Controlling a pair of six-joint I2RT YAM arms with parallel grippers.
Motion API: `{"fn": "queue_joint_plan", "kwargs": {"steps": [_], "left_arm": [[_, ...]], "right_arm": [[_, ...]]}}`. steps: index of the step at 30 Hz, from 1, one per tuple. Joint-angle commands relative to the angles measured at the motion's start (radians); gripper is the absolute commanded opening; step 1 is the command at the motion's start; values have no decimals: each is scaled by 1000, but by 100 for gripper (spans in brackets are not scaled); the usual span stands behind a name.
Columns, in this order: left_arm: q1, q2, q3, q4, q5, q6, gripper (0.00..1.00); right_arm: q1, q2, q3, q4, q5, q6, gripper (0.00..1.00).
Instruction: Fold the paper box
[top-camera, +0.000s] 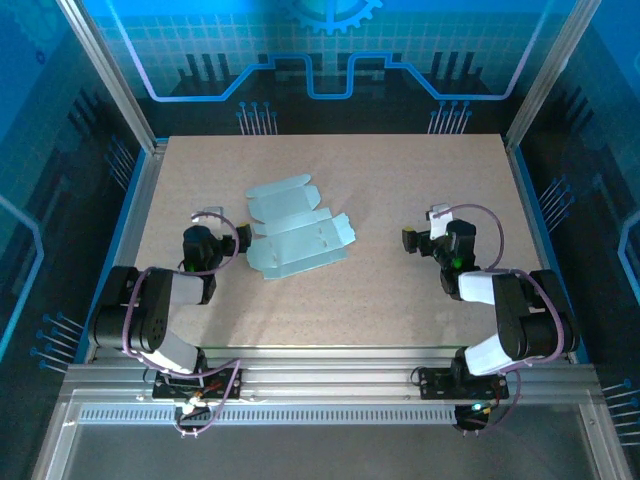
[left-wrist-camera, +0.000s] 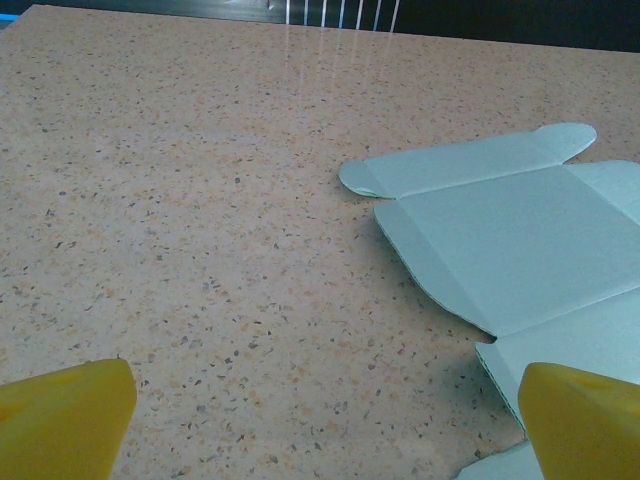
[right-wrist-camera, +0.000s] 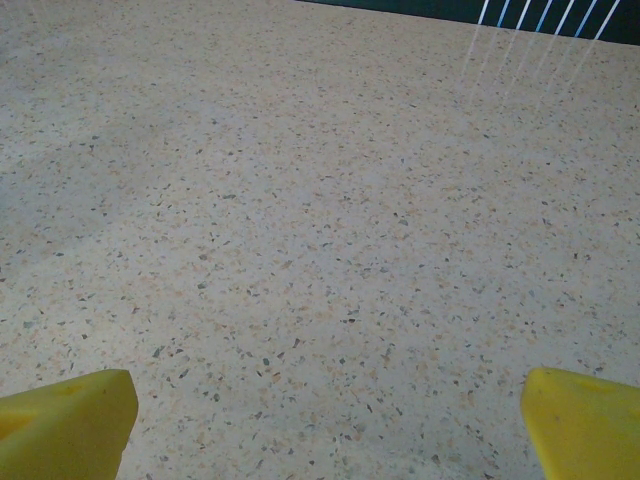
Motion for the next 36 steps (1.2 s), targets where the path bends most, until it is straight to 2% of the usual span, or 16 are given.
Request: {"fn": "queue_joint_plan", "kwargs": {"steps": [1,12,14,19,23,27,30,33,36], "left_arm": [[8,12,20,29,22,15,99],[9,-17,17,18,1,7,99],[4,-78,18,-34,0,13,99],[-65,-243,79,-267,-89,46,99],[-110,-293,169,-425,-41,-25,99],[-157,-306,218,-477,58,-157,99],[-188,-298,247,-496,114,-216,99],[-208,-298,254,-486,139,-196,99],[-207,-300,248,-489,141,-182,99]], "right_arm": [[-18,11,22,23,-8,13,100],[-13,-21,19,4,-5,8,100],[2,-72,32,-62,20,-2,100],[82,-182,108,-293,133,-2,100],[153,-239,237,-590,169,99,100],[218,-260,326,-757,72,257,100],[316,-237,328,-734,-4,432,100],[453,-182,330,-688,20,567,100],[544,-113,317,-599,27,740,98]]}}
